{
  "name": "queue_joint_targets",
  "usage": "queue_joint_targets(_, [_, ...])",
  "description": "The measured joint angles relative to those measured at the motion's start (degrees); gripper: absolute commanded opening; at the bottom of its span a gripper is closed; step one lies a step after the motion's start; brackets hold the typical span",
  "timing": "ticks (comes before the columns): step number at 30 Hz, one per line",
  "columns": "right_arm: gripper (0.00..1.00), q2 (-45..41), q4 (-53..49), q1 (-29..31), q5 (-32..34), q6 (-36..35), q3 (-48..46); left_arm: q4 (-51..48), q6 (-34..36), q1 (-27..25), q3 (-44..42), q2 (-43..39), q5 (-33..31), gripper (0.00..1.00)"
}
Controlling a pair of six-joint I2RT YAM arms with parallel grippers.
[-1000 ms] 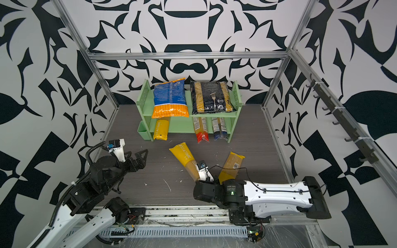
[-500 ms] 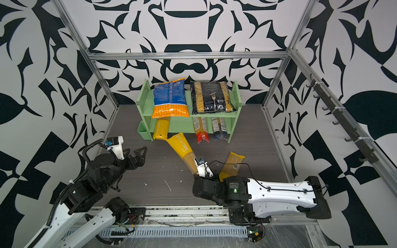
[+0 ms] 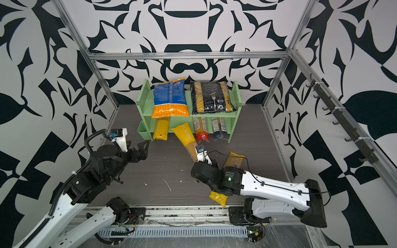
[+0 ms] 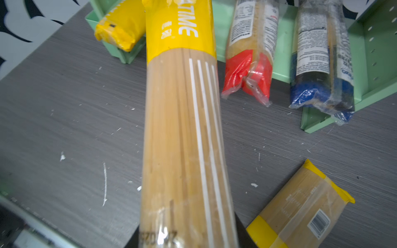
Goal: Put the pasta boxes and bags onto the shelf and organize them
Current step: 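Carry the yellow pack to the shelf's lower level with the right gripper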
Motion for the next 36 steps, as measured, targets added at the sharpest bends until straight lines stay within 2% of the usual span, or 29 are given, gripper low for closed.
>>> queue_joint_targets(8, [0.0,8.31,4.33,-9.22,-7.21,-4.22,3.61,1.68,4.07,0.74,4.7,6.64,-0.35,0.99])
queue_joint_targets(15, [0.0,16.28,7.89,-14.12,-10.34,-7.5,8.46,3.93,6.34,6.47,6.84,11.19,3.15,0.99])
queue_joint_targets(20, [0.0,22.43,10.01,-15.43,-8.81,-8.7,12.61,4.09,6.86,10.08,8.11,11.17,4.96,0.99])
queue_joint_targets(36, [0.0,40.06,16.06,-15.45,-0.02,-9.81,25.2,3.91,9.14,14.86,8.41,7.78,5.81,0.99])
